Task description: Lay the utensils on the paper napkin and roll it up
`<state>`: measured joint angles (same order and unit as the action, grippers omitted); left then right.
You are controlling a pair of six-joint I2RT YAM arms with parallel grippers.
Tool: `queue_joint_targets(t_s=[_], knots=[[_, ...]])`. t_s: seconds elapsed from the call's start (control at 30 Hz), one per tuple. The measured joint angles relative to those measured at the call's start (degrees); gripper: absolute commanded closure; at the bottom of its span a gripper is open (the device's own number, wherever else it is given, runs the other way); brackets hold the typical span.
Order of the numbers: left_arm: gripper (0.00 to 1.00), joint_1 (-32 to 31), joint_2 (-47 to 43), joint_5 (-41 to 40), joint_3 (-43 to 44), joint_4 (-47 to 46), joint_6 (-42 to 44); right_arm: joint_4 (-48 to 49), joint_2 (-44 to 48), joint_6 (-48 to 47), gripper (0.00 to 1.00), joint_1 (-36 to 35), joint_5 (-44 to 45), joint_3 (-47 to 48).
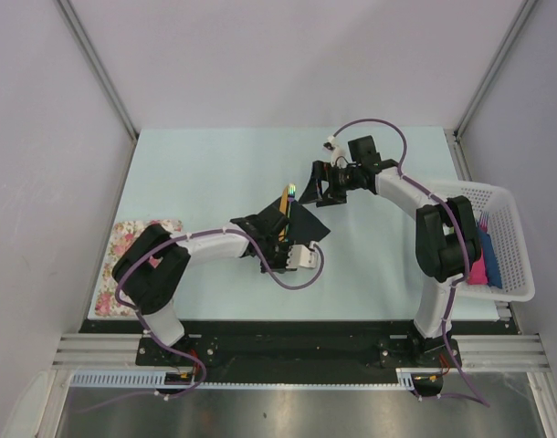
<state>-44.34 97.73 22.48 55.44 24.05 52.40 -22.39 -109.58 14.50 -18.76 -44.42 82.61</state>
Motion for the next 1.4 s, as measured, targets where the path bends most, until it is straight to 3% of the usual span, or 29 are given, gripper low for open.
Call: queue_joint_targets(t_s=[0.1, 0.27, 0.83, 1.4], knots=[[0.8, -0.07, 0.79, -0.04, 1.05, 0.98, 0.07, 0.0, 0.0, -0.02, 0.07, 0.0, -0.07, 0.0], [1.0, -0.17, 1.77, -0.09, 2.43, 2.12, 0.17, -0.02, 0.0, -0.02, 0.08, 0.11, -0.04, 0.02], [1.0, -0.2, 1.51, 3.76, 5.64, 6.6, -1.38, -0.46, -0.02, -0.07, 0.09, 0.63, 0.11, 0.04], [1.0, 6.88, 2.01, 8.33, 16.63, 11.23, -2.86, -0.52, -2.01, -0.66, 0.13, -0.2, 0.42, 1.09]])
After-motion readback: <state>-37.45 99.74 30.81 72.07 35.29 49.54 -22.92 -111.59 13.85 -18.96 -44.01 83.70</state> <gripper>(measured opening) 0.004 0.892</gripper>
